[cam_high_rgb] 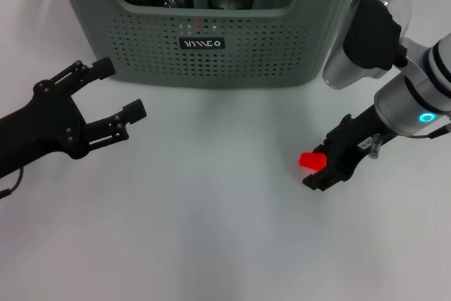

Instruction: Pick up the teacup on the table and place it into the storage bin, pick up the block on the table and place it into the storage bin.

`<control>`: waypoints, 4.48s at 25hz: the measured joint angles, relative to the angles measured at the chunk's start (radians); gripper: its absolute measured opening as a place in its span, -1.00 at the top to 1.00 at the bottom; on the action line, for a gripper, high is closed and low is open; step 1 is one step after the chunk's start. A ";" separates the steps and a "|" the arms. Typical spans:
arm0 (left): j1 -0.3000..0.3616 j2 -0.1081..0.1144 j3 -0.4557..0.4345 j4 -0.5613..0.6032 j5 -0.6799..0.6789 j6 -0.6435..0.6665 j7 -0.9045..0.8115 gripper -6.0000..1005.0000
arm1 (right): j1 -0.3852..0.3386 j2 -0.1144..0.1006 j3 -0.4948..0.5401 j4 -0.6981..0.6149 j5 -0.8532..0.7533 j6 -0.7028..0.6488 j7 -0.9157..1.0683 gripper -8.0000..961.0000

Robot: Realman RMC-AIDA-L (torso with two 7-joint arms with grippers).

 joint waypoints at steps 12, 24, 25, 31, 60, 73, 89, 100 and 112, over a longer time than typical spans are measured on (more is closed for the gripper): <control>-0.002 0.000 0.000 -0.002 0.000 0.005 -0.002 -0.83 | 0.000 0.000 -0.047 0.003 0.000 0.034 0.020 -0.26; -0.003 0.000 0.000 -0.002 0.000 0.008 -0.005 -0.83 | -0.014 -0.001 -0.034 -0.009 -0.018 0.051 0.063 0.41; -0.003 0.000 0.000 -0.003 0.000 0.009 -0.006 -0.83 | -0.022 -0.001 -0.024 -0.032 -0.014 0.044 0.061 0.50; 0.002 0.000 -0.010 -0.003 0.000 0.010 -0.006 -0.83 | -0.119 -0.005 0.205 -0.296 0.216 -0.131 -0.062 0.54; -0.014 -0.001 -0.015 -0.015 0.000 0.011 -0.019 -0.83 | 0.519 0.000 0.100 0.430 0.279 0.713 0.122 0.51; -0.012 0.004 -0.061 -0.015 -0.036 0.025 -0.022 -0.83 | -0.088 -0.004 0.112 -0.160 0.910 0.478 -0.317 -0.29; -0.186 0.060 0.126 0.025 0.321 0.080 -0.043 -0.83 | -0.396 -0.019 0.393 0.222 0.817 -0.179 -0.959 -0.96; -0.173 0.035 0.129 -0.005 0.337 0.042 0.031 -0.83 | -0.335 -0.015 0.404 0.359 0.777 -0.156 -1.013 -0.97; -0.148 0.041 0.063 0.025 0.325 0.118 0.032 -0.83 | -0.327 -0.005 0.404 0.362 0.779 -0.214 -1.016 -0.97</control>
